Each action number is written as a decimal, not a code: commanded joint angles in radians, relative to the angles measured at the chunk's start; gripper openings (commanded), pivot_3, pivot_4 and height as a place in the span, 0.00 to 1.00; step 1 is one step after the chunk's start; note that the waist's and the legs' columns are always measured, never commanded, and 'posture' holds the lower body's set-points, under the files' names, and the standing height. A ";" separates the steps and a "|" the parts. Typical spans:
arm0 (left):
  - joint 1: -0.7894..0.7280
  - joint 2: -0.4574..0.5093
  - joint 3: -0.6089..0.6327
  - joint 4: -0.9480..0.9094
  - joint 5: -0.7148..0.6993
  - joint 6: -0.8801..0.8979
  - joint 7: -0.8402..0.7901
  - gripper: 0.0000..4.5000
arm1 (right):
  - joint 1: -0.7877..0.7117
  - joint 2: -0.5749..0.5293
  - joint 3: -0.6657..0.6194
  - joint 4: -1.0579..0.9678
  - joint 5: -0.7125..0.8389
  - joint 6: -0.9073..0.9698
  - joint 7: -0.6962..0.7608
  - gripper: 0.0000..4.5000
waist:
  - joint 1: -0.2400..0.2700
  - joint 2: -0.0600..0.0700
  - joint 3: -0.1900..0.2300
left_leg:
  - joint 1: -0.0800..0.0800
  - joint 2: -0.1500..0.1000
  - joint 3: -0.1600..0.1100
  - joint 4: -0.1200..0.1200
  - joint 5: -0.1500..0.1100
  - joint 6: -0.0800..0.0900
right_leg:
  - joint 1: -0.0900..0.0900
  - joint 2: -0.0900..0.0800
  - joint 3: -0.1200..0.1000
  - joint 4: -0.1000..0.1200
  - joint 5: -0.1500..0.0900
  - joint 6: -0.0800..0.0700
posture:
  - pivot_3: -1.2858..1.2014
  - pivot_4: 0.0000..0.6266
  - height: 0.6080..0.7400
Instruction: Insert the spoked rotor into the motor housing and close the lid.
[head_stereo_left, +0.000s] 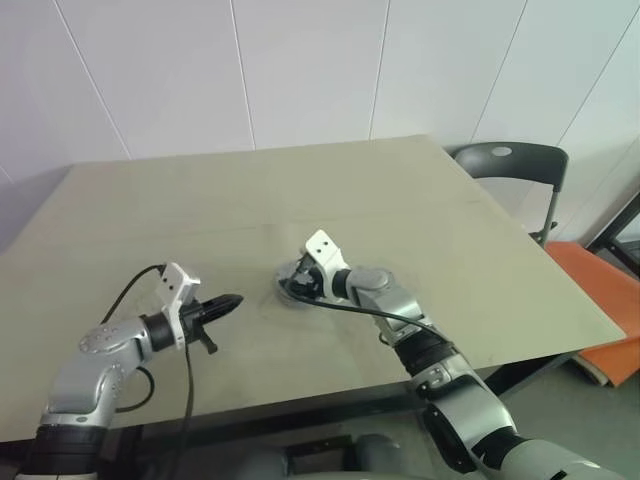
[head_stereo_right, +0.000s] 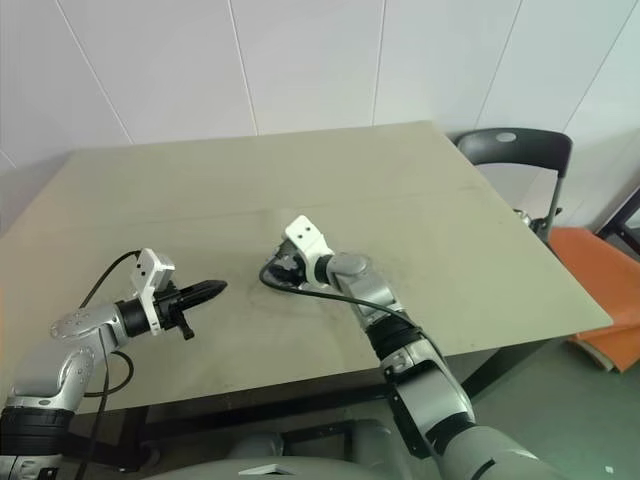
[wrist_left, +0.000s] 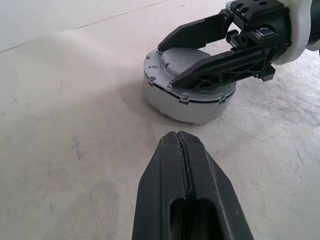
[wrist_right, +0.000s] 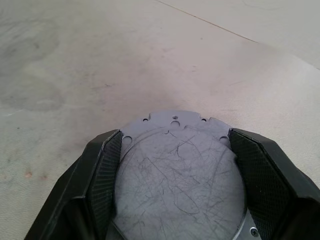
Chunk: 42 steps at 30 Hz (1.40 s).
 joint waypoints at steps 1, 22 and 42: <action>-0.018 0.002 0.010 -0.010 0.000 -0.015 -0.001 0.00 | 0.047 -0.035 0.031 0.062 -0.008 0.076 0.059 0.68 | 0.000 0.000 0.000 | 0.000 0.000 0.000 0.000 0.000 0.000 | 0.000 0.000 0.000 0.000 0.000 0.000 | 0.52 0.00 1.00; -0.015 -0.002 0.010 -0.008 0.018 -0.022 -0.001 0.00 | 0.015 -0.010 -0.009 0.140 -0.017 0.061 -0.004 0.68 | -0.003 -0.001 -0.015 | 0.006 0.001 0.000 -0.012 0.000 0.000 | 0.002 0.000 0.000 -0.006 -0.001 0.000 | 0.52 0.00 1.00; -0.016 -0.009 -0.001 -0.005 0.032 -0.023 -0.006 0.00 | 0.011 0.015 -0.111 0.104 0.113 0.063 0.062 0.68 | -0.004 0.001 -0.015 | 0.002 0.001 -0.001 -0.014 0.000 0.000 | -0.002 0.000 0.000 -0.007 -0.001 0.001 | 0.52 0.00 1.00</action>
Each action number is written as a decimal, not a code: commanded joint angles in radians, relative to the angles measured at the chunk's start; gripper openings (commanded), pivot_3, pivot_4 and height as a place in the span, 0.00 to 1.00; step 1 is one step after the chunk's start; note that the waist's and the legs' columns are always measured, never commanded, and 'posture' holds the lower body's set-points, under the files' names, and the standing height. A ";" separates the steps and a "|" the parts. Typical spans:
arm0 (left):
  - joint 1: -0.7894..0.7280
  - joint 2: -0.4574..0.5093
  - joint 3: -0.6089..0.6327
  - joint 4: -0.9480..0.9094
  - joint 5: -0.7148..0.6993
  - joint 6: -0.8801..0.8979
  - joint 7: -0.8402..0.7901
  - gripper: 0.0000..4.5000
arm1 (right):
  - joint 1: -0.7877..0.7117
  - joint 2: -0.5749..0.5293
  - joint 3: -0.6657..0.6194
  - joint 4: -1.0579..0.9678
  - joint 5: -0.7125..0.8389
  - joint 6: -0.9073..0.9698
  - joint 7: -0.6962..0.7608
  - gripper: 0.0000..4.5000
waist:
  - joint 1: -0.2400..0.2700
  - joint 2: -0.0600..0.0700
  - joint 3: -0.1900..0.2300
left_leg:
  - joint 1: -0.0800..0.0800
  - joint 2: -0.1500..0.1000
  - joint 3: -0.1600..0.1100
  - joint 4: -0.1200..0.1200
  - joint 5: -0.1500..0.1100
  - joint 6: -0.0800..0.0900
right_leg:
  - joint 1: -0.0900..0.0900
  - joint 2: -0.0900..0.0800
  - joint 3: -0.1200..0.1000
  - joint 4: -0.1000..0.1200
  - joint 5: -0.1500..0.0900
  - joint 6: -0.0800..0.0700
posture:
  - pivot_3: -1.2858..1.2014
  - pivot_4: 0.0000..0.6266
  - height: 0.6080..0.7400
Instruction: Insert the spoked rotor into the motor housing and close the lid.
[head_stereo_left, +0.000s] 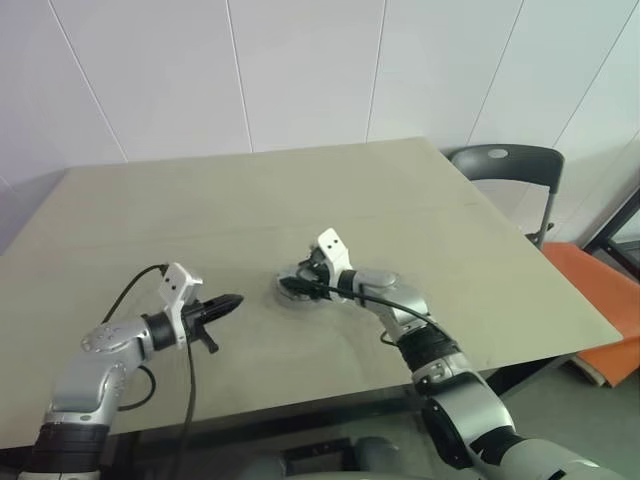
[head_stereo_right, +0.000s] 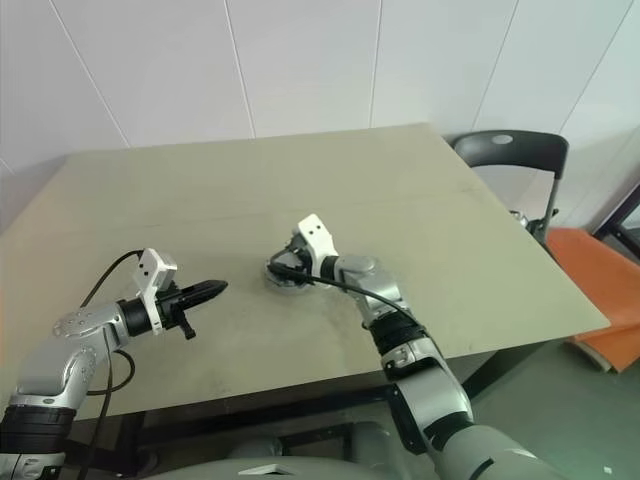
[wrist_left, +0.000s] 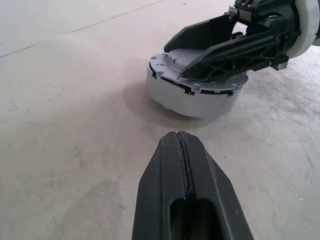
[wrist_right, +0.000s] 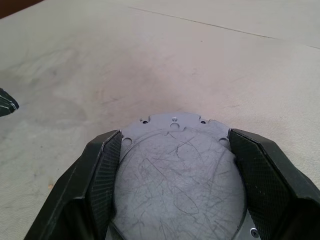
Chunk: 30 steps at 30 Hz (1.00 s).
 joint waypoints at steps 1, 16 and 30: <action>-0.011 0.000 0.002 -0.013 -0.002 -0.017 -0.003 0.00 | 0.018 0.000 -0.021 0.036 0.020 0.026 0.000 0.68 | 0.000 0.000 0.000 | 0.000 0.000 0.000 0.000 0.000 0.000 | 0.000 0.000 0.000 0.000 0.000 0.000 | 0.52 0.00 1.00; -0.002 0.003 0.002 -0.014 0.004 -0.020 -0.004 0.00 | 0.013 -0.015 -0.001 -0.033 0.034 -0.023 0.076 0.68 | -0.001 0.005 0.004 | -0.003 0.000 0.000 0.000 0.000 0.000 | -0.003 0.000 0.000 -0.001 0.000 0.000 | 0.52 0.00 1.00; 0.000 0.003 -0.005 -0.009 0.010 -0.021 -0.004 0.00 | -0.016 0.008 -0.051 0.015 0.031 -0.115 -0.029 0.68 | 0.002 0.005 0.004 | -0.017 0.000 0.000 0.001 0.000 0.000 | -0.017 0.000 0.000 0.002 0.005 -0.001 | 0.52 0.00 1.00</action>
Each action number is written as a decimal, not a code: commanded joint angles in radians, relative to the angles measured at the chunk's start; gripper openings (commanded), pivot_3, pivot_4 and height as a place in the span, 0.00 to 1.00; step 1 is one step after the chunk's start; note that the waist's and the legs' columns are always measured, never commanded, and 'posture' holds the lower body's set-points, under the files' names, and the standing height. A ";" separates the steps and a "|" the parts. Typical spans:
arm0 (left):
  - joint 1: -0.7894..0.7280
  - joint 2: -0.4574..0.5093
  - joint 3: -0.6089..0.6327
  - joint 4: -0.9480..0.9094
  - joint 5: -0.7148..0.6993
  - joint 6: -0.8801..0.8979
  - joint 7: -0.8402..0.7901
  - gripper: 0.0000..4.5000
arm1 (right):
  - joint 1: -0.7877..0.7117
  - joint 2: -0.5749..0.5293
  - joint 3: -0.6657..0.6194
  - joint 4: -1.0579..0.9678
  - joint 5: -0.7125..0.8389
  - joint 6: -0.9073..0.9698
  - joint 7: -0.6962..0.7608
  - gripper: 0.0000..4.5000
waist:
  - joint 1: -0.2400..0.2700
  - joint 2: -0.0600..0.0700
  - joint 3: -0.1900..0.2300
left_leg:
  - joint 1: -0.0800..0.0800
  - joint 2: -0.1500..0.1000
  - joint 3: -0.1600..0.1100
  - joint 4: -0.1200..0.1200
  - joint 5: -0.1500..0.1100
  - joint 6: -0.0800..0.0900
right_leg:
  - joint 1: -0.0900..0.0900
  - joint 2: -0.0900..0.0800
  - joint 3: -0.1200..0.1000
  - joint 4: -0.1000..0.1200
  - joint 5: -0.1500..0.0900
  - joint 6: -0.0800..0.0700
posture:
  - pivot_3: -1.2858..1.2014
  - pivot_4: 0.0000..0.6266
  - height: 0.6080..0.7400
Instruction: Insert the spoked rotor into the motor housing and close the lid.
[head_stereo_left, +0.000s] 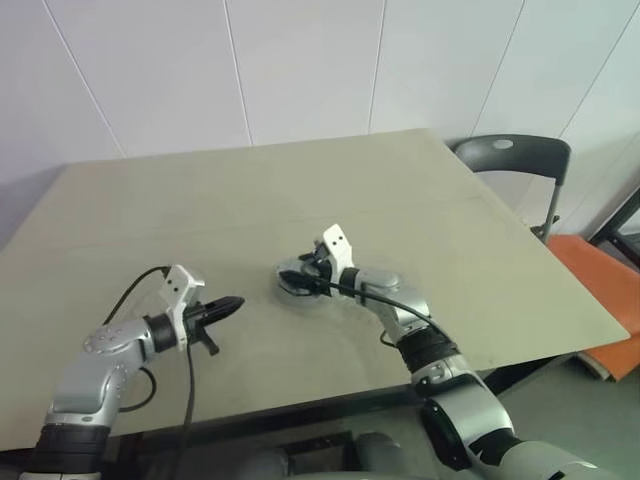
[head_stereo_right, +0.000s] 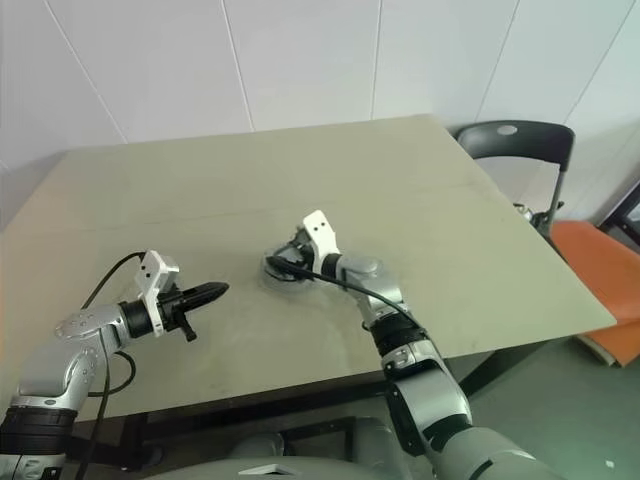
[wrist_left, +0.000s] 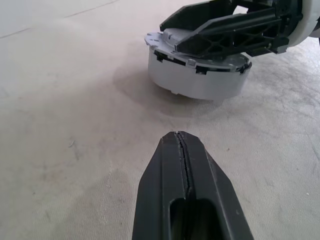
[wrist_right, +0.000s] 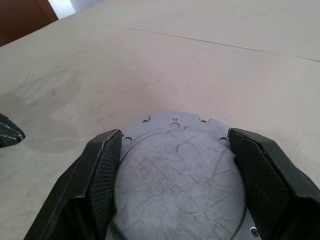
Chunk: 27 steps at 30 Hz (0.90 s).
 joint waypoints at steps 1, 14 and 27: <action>-0.008 0.005 0.008 -0.009 0.002 -0.021 -0.003 0.00 | -0.024 -0.003 -0.017 0.002 0.001 -0.021 -0.016 0.68 | -0.001 0.000 0.000 | 0.000 0.000 0.000 0.000 0.000 0.000 | 0.000 0.000 0.000 0.000 0.000 0.000 | 0.52 0.00 1.00; -0.001 0.006 0.009 -0.020 -0.007 -0.020 -0.015 0.00 | 0.007 -0.045 0.086 -0.043 -0.038 0.022 0.073 0.68 | -0.001 0.000 0.000 | 0.000 0.000 0.000 0.000 0.000 0.000 | 0.000 0.000 0.000 0.000 0.000 0.000 | 0.52 0.00 1.00; 0.010 0.008 0.015 -0.032 -0.013 -0.017 -0.022 0.00 | 0.011 -0.058 0.102 -0.027 -0.071 0.011 0.072 0.68 | -0.001 -0.001 -0.001 | 0.001 0.000 0.000 0.001 0.000 0.000 | 0.000 0.000 0.000 0.001 0.000 0.000 | 0.52 0.00 1.00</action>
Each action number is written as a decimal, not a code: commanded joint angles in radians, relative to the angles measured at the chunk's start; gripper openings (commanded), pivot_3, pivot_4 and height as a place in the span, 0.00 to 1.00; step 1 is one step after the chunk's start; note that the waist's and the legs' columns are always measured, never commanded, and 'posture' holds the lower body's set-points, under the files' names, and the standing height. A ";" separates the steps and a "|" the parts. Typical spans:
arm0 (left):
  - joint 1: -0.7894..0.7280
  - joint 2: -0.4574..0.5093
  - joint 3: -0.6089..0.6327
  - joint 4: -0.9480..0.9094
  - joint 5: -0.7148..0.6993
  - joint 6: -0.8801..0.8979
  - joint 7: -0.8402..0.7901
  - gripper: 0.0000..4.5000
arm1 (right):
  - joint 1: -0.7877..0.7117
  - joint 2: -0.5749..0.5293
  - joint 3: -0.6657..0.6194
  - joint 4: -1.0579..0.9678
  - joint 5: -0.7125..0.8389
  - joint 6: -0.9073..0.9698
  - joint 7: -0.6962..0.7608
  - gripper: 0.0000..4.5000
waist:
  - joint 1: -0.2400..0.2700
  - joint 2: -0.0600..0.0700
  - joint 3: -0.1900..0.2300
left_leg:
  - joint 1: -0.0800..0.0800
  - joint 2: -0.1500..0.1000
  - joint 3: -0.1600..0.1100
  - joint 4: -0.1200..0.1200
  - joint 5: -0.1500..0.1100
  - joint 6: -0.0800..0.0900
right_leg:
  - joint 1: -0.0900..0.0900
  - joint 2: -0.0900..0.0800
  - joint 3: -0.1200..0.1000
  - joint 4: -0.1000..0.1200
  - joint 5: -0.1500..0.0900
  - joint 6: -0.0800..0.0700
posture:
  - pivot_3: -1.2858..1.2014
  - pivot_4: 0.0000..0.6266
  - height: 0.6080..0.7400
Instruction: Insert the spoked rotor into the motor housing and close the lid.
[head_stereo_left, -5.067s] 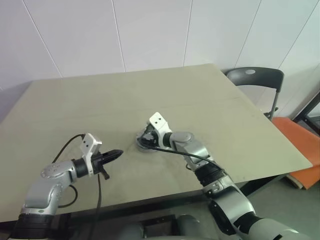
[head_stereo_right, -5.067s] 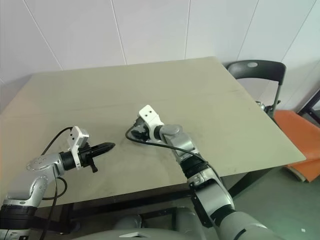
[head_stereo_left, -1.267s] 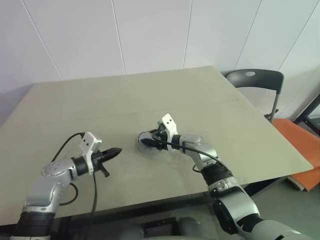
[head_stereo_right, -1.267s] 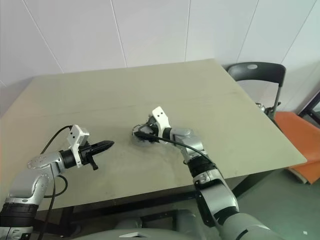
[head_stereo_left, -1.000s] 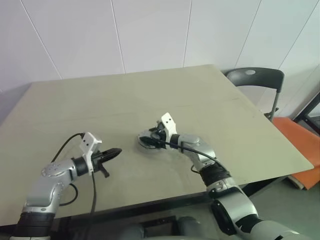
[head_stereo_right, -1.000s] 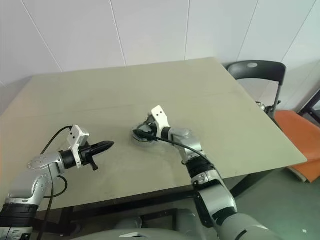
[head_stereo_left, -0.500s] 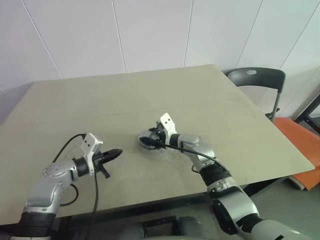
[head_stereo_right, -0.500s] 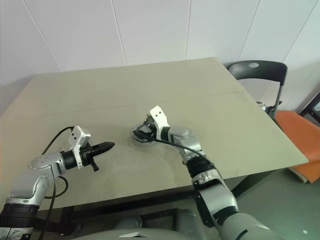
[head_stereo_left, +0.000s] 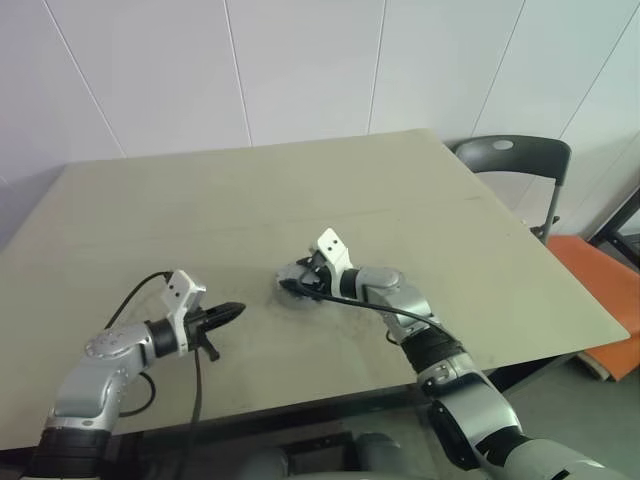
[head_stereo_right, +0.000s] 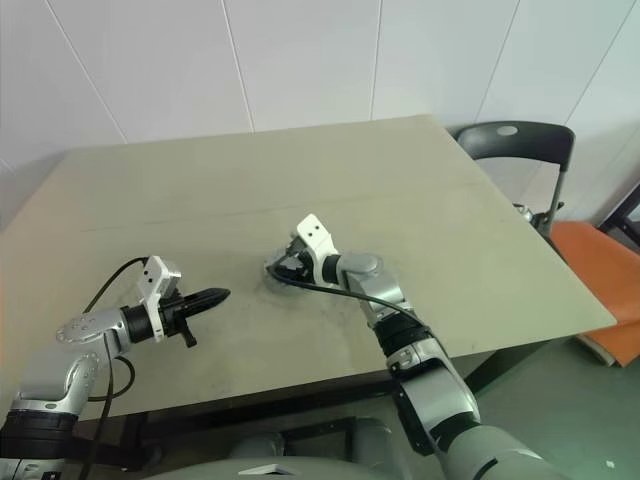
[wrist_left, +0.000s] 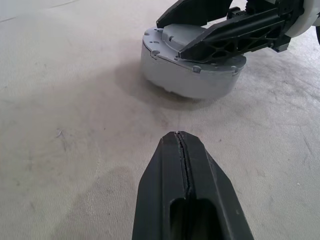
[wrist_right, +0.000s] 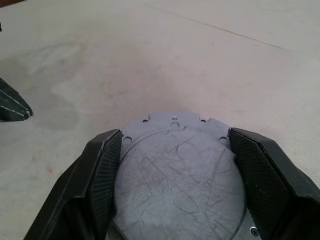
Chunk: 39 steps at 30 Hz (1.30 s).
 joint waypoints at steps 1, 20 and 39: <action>-0.005 0.008 0.019 -0.033 -0.012 -0.017 -0.005 0.00 | 0.012 -0.011 0.023 0.011 -0.024 0.006 0.002 0.68 | 0.000 0.000 0.000 | 0.000 0.000 0.000 0.000 0.000 0.000 | 0.000 0.000 0.000 0.000 0.000 0.000 | 0.52 0.00 1.00; -0.373 -0.102 -0.172 0.266 0.161 -0.105 0.023 0.00 | 0.029 -0.031 0.079 0.037 -0.110 -0.031 -0.030 0.68 | 0.013 -0.003 -0.003 | 0.016 -0.001 0.000 0.002 0.000 0.000 | 0.018 0.001 -0.002 -0.002 -0.004 0.001 | 0.52 0.00 1.00; -0.534 -0.182 -0.301 0.563 0.273 -0.161 -0.122 0.00 | 0.055 -0.031 0.021 -0.024 -0.066 0.040 -0.074 0.85 | 0.023 -0.004 -0.004 | 0.016 -0.001 -0.001 0.001 0.000 0.000 | 0.018 0.001 -0.001 -0.002 -0.002 0.004 | 0.52 0.00 1.00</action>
